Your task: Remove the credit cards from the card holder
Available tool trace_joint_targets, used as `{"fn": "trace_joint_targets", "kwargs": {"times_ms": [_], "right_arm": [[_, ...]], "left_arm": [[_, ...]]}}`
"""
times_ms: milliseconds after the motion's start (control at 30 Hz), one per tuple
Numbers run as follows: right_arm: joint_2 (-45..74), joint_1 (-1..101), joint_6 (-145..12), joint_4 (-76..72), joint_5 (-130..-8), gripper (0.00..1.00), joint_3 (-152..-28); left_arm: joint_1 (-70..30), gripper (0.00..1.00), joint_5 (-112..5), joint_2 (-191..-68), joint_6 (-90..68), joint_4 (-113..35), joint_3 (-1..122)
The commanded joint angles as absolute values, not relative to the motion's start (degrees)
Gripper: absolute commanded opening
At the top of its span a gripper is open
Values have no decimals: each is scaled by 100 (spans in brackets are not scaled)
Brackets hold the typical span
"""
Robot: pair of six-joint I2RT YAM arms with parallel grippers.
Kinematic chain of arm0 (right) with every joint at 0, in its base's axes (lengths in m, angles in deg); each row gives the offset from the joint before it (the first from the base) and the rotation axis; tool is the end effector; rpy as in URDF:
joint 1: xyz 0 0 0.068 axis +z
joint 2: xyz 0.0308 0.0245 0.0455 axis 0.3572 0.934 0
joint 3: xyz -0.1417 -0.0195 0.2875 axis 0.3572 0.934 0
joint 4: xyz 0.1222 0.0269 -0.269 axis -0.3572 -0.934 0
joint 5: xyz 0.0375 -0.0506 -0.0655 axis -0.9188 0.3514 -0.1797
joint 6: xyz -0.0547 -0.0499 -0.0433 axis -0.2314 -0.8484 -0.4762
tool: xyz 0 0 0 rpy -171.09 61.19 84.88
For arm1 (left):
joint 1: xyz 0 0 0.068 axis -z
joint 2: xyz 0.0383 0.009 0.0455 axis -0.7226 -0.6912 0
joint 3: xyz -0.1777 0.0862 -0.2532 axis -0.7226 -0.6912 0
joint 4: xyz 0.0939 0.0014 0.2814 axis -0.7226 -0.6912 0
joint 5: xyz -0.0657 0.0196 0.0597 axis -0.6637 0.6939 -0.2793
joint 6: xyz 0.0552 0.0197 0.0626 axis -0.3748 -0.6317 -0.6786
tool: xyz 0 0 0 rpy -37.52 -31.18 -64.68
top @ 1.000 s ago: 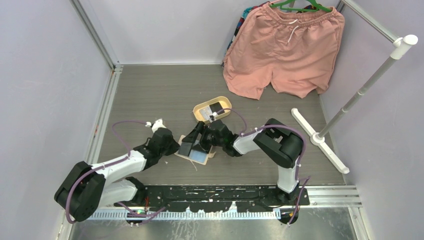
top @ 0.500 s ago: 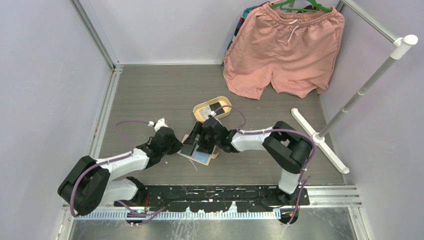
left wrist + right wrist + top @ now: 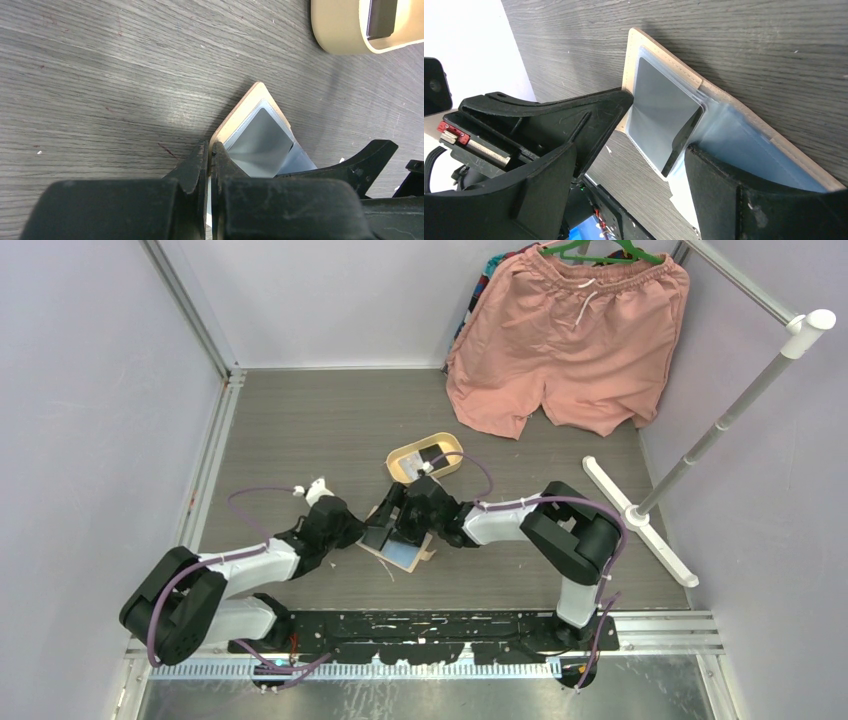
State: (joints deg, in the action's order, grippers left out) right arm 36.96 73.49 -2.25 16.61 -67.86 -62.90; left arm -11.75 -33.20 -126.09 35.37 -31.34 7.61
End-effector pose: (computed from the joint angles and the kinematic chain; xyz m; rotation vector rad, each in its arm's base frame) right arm 0.2502 0.3415 0.1325 0.3361 2.5280 1.1893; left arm 0.2135 -0.1281 0.1199 -0.5846 2.3096 -0.5652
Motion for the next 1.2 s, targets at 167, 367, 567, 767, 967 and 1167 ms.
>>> {"fn": "trace_joint_targets", "kwargs": {"times_ms": [167,367,567,767,967,1167], "right_arm": [[4096,7367,-132,1996,-6359,86,-5974],[4251,7315,157,3184,-6399,88,-5641],[4521,7304,391,4892,-6684,89,-5355],[4883,7305,510,6084,-7317,87,-5491],[5230,7304,730,7106,-8000,87,-5690],[5221,7314,691,7005,-8230,85,-5735]], "left_arm": [[-1096,0,-3268,-12999,3606,-4130,299],[-1075,0,-3373,-13061,3689,-3919,228],[-1050,0,-3402,-13118,3713,-3877,214],[-1049,0,-3457,-13212,3733,-3795,214],[-1040,0,-3484,-13258,3724,-3760,223],[-1032,0,-3501,-13302,3725,-3754,241]]}}
